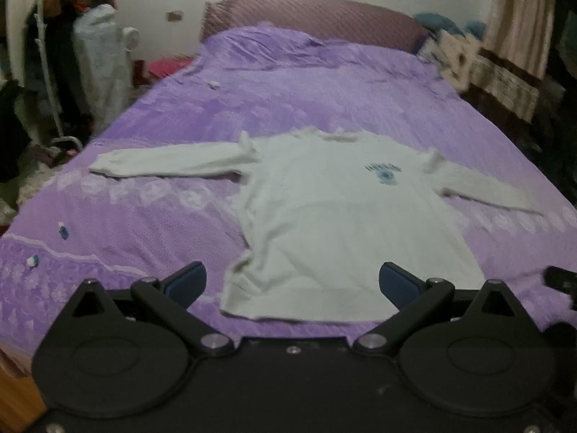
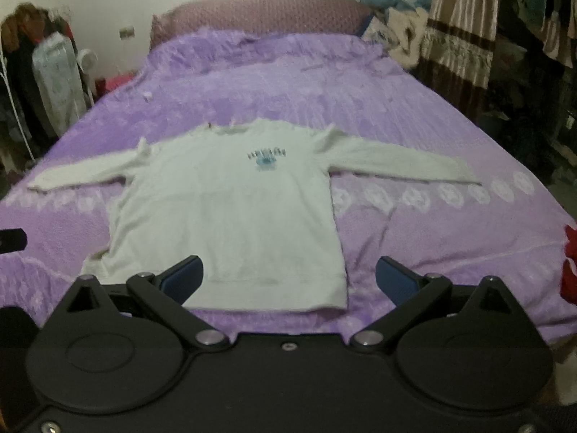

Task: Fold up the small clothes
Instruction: 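Reach the left tool to a sweatshirt sleeve cuff and close on it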

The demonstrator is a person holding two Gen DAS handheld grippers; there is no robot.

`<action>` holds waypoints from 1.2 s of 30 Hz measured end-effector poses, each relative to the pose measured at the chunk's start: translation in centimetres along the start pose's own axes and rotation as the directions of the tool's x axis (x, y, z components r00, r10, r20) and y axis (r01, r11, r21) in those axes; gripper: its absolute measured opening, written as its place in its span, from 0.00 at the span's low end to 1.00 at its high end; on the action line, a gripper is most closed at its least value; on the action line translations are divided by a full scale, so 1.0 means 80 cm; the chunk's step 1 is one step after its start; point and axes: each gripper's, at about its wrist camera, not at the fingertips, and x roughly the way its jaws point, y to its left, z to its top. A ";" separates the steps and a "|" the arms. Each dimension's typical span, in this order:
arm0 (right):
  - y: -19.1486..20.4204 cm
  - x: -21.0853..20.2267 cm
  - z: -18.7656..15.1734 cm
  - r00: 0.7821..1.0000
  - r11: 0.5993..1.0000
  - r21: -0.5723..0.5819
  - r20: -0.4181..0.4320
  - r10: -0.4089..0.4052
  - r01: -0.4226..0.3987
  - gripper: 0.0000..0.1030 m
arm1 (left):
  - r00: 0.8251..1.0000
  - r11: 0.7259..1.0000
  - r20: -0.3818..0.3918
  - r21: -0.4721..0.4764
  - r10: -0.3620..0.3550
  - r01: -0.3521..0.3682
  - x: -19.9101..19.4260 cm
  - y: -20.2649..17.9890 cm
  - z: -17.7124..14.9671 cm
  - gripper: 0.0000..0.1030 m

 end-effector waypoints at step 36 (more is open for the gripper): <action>0.240 0.370 0.149 0.985 0.944 -0.285 0.005 0.174 -0.166 0.99 | 0.981 0.896 -0.065 -0.399 0.184 -0.194 0.480 0.405 0.155 1.00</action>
